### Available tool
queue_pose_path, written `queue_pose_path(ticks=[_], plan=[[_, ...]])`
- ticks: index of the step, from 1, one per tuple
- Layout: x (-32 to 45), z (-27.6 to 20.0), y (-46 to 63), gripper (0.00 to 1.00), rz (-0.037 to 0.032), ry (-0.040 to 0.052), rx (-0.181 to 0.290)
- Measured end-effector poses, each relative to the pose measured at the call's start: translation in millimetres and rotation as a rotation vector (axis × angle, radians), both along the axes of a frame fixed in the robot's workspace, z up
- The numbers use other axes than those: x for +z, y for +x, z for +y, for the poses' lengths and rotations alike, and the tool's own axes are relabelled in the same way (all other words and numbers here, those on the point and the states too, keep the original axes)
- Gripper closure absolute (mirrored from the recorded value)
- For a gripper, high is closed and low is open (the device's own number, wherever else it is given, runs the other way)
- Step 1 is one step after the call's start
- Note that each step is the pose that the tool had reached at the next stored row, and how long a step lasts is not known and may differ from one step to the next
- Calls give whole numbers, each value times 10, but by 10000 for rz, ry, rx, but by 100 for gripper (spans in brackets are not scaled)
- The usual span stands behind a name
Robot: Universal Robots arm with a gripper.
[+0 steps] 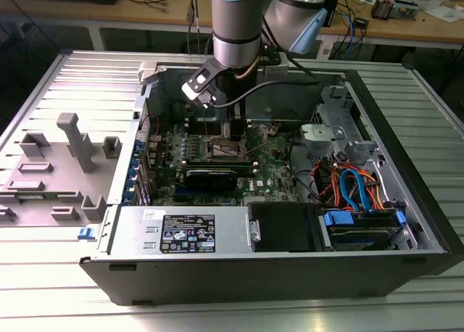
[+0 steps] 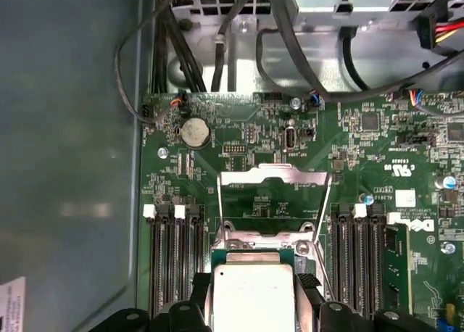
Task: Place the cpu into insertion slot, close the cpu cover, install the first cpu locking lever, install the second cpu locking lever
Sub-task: 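Place the cpu into insertion slot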
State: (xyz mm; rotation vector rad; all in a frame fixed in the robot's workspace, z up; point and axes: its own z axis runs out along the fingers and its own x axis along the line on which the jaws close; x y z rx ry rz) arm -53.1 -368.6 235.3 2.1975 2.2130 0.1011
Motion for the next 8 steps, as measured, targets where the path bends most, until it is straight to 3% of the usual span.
queue_pose_path(ticks=[6,7,8], plan=[[-72,-17,-98,46,1,-1,24],[-117,-36,-104,46,1,0,24],[-213,-46,-112,46,2,-3,23]])
